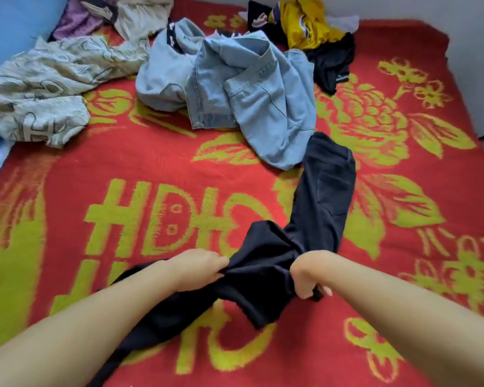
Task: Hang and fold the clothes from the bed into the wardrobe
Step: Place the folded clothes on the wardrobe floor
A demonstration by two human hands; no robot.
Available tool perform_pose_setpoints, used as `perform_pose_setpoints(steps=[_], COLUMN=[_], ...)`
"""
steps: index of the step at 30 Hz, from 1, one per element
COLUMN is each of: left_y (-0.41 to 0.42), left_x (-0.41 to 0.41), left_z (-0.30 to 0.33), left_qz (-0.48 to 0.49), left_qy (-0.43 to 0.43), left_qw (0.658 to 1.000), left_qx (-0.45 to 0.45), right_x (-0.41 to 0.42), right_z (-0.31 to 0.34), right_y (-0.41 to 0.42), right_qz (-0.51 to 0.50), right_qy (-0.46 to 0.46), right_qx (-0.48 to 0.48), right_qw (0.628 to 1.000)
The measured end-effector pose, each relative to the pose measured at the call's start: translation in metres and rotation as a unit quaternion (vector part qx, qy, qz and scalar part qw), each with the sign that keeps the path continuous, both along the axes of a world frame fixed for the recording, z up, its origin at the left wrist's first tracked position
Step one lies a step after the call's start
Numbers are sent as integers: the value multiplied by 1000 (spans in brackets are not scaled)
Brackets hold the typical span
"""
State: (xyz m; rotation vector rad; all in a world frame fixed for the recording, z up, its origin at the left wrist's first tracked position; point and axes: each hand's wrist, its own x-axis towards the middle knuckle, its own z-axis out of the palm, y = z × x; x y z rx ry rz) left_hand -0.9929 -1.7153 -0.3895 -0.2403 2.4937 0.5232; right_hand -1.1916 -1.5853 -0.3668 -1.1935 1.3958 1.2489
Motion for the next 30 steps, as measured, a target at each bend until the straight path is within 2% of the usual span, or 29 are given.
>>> perform_pose_setpoints(steps=[2,4,6,8,9,11,13,15,16,17,19,21,24,26,27,28,30], left_y=[-17,-35,-46,-48,-45,-33,-10,16,26,33,36,35,36,32,24,14,-5], left_x=[26,45,58,66,66,58,39,20,12,6,1,2,10,16,15,12,-9], left_z=[22,42,55,60,59,52,31,9,0,-11,-29,-43,-42,-29,-17,-3,36], left_qz=[-13,-29,-46,-56,-54,-27,29,55,64,80,128,147,137,154,195,249,343], left_qy=[-63,-157,-276,-368,-384,-349,-236,-105,-70,-65,-117,-182,-243,-243,-201,-122,83], left_qw=[998,984,949,906,895,911,957,982,983,980,970,958,949,944,945,942,913], left_qx=[-27,-76,-143,-203,-222,-218,-165,-147,-157,-168,-171,-163,-151,-159,-172,-187,-205], right_x=[47,85,113,119,112,81,32,-19,-40,-58,-79,-81,-69,-69,-76,-85,-112], right_z=[2,6,8,7,8,10,14,12,9,4,-8,-23,-33,-28,-16,-3,38], right_y=[28,49,62,64,62,56,52,48,47,46,39,33,40,53,58,63,74], right_qz=[-206,-345,-400,-395,-398,-433,-453,-466,-477,-489,-526,-573,-587,-620,-636,-641,-628], right_qy=[-102,-228,-329,-362,-353,-280,-135,-2,39,57,52,38,0,-38,-57,-70,-88], right_qx=[79,70,53,-16,-83,-271,-475,-578,-579,-553,-469,-415,-405,-424,-446,-483,-586], right_qw=[970,908,854,844,843,812,742,669,660,672,708,706,701,659,628,592,504])
